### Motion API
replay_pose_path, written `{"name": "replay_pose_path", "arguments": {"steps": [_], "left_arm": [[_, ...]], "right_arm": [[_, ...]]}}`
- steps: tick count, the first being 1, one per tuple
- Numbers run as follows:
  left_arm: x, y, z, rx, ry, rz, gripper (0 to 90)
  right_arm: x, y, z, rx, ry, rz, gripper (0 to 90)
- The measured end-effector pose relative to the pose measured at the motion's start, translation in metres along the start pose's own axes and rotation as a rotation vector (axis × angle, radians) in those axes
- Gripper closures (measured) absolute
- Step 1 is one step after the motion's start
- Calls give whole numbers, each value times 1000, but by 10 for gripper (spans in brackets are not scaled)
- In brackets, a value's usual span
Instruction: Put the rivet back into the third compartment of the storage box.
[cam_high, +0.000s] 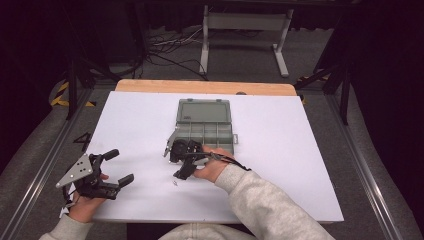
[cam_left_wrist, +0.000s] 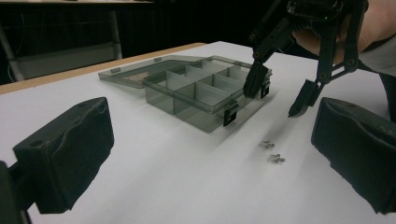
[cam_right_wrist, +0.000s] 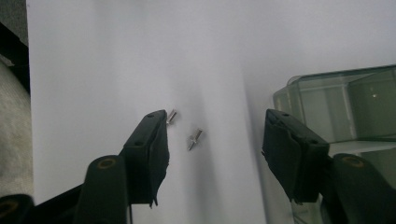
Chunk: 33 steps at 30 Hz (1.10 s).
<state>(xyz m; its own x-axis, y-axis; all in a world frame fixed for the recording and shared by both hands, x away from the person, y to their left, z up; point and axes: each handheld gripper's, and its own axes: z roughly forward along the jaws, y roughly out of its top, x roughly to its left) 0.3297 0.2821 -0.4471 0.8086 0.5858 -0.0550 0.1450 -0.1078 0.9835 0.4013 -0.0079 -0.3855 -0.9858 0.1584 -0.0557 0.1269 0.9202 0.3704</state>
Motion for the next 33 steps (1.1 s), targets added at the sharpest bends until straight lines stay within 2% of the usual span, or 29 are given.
{"name": "replay_pose_path", "arguments": {"steps": [6, 15, 24, 33], "left_arm": [[0, 0, 0, -1, 0, 0, 0], [0, 0, 0, 0, -1, 1, 0], [0, 0, 0, -1, -1, -1, 0], [0, 0, 0, 1, -2, 4, 0]], "right_arm": [[3, 1, 10, 14, 10, -13, 474], [1, -4, 29, 29, 40, -5, 507], [0, -6, 38, 43, 59, 0, 630], [0, -7, 43, 64, 61, -1, 699]]}}
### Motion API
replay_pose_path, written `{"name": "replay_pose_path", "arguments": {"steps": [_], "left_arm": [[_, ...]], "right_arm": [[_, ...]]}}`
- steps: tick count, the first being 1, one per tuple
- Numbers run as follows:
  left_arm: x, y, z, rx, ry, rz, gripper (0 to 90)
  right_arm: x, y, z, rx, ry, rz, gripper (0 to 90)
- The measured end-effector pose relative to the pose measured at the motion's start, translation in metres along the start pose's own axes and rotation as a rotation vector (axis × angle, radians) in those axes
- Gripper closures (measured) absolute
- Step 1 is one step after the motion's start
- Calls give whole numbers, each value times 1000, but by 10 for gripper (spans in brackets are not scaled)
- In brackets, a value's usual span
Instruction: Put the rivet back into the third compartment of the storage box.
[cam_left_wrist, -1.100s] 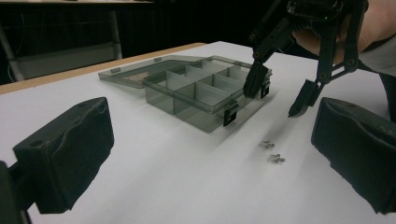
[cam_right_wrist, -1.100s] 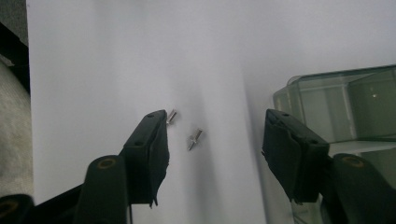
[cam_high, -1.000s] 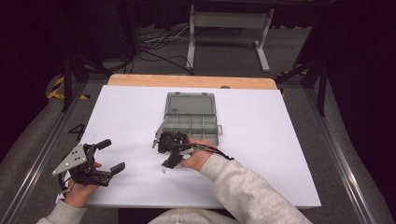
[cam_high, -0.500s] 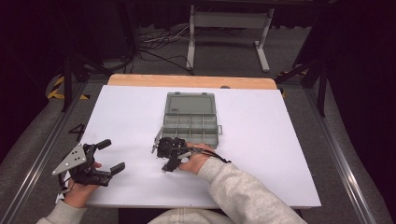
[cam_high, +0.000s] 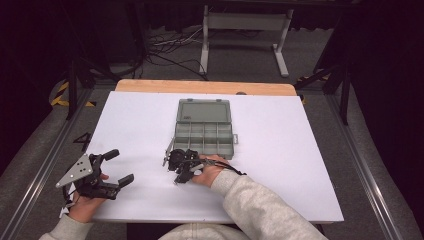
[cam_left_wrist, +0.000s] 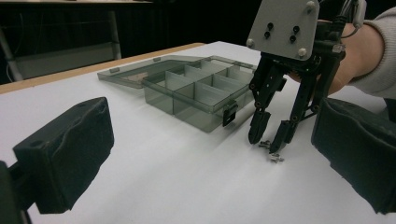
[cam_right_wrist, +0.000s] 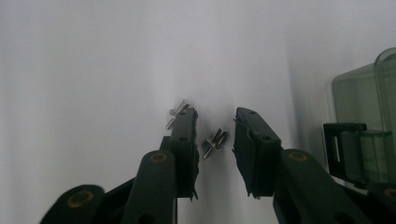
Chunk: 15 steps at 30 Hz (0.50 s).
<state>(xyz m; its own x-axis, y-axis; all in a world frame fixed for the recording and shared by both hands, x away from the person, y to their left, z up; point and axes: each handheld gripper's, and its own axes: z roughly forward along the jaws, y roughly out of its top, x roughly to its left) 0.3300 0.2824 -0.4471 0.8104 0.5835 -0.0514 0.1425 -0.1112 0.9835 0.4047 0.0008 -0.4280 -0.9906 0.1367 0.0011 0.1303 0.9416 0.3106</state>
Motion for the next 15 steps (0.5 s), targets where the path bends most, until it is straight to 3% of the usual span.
{"name": "replay_pose_path", "arguments": {"steps": [9, 15], "left_arm": [[0, 0, 0, 11, -6, 2, 0], [0, 0, 0, 11, -6, 0, 0]], "right_arm": [[4, 1, 0, 7, -1, -25, 815], [6, 2, 0, 17, -6, -30, 823]]}}
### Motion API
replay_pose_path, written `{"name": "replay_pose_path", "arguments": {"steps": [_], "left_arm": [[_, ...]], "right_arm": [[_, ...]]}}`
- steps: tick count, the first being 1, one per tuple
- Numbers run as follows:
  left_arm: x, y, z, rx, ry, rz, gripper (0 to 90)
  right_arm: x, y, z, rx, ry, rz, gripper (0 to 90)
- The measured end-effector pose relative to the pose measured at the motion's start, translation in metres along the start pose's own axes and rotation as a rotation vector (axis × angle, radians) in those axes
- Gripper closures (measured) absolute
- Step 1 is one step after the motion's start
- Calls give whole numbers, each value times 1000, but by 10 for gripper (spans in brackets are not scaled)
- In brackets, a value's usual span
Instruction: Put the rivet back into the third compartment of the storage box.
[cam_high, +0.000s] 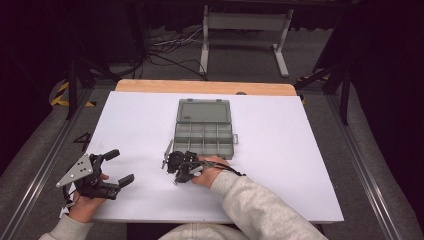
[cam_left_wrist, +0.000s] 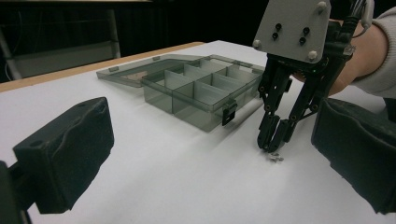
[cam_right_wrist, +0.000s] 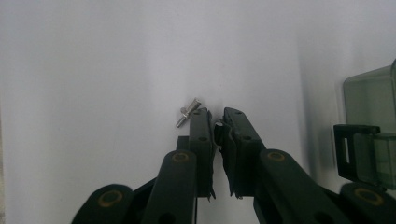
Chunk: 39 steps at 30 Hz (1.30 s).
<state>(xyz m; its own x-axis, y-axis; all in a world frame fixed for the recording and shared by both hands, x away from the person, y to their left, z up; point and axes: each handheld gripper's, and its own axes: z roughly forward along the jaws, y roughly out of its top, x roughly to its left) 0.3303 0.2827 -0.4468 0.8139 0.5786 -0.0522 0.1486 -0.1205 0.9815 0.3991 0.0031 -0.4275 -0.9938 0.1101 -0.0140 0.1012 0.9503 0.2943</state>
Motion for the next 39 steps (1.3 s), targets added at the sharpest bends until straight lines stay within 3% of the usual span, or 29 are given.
{"name": "replay_pose_path", "arguments": {"steps": [14, 23, 39], "left_arm": [[0, 0, 1, -2, -1, 4, 0], [0, 0, 1, -3, 1, 0, 0], [-1, -1, 0, 0, 5, 1, 0]], "right_arm": [[6, 3, -25, -57, -8, -9, 822], [-2, 1, -63, -105, -42, 2, 822], [-14, 0, -99, -147, -97, 29, 821]]}}
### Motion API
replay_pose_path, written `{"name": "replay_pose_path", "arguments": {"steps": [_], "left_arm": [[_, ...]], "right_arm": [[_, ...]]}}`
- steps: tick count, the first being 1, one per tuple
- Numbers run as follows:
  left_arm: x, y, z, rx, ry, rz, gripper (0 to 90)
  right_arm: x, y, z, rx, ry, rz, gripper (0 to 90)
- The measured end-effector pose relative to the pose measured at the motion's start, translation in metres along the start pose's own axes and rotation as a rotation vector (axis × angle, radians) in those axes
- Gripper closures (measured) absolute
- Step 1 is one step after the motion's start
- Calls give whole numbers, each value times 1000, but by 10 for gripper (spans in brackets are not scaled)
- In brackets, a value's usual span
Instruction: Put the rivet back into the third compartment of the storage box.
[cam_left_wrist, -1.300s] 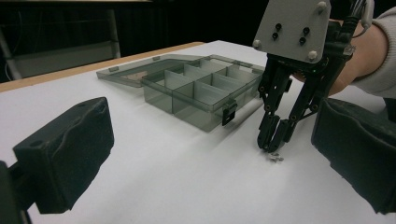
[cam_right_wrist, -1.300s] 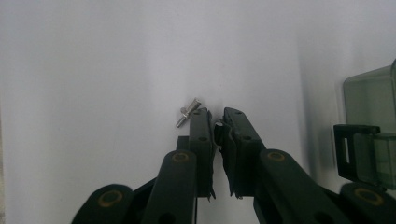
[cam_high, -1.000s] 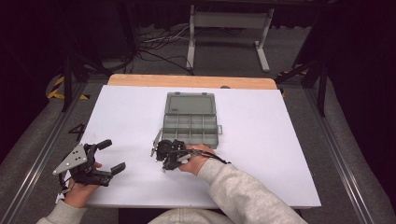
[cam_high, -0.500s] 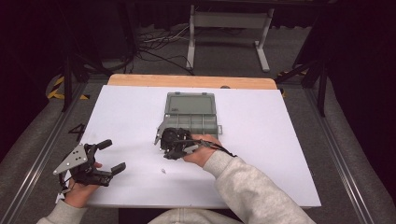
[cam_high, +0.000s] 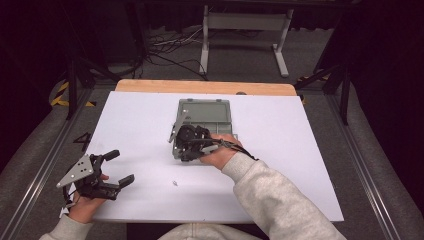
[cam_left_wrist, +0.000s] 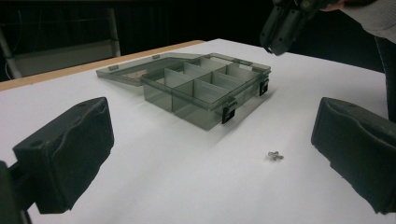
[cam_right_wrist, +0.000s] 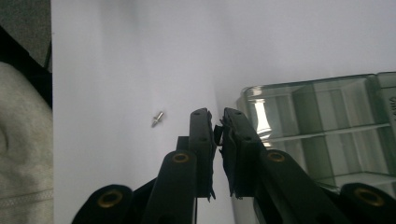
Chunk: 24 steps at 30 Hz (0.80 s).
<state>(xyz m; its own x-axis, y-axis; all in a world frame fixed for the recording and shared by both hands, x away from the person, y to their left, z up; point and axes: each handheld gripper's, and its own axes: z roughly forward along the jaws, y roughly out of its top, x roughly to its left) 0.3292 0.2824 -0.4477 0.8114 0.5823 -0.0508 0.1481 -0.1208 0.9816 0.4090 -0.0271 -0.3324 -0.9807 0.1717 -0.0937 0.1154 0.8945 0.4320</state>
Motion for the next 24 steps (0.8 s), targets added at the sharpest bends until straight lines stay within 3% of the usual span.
{"name": "replay_pose_path", "arguments": {"steps": [4, 18, 24], "left_arm": [[0, 0, -2, -1, 4, -1, 0], [0, 0, -1, 1, 0, -1, 0], [-1, 0, -1, -3, 1, -3, 0]], "right_arm": [[-11, -1, -6, -19, -7, 28, 822], [-35, -3, -25, -46, -68, 56, 822], [-50, -7, -29, -51, -95, 100, 822]]}}
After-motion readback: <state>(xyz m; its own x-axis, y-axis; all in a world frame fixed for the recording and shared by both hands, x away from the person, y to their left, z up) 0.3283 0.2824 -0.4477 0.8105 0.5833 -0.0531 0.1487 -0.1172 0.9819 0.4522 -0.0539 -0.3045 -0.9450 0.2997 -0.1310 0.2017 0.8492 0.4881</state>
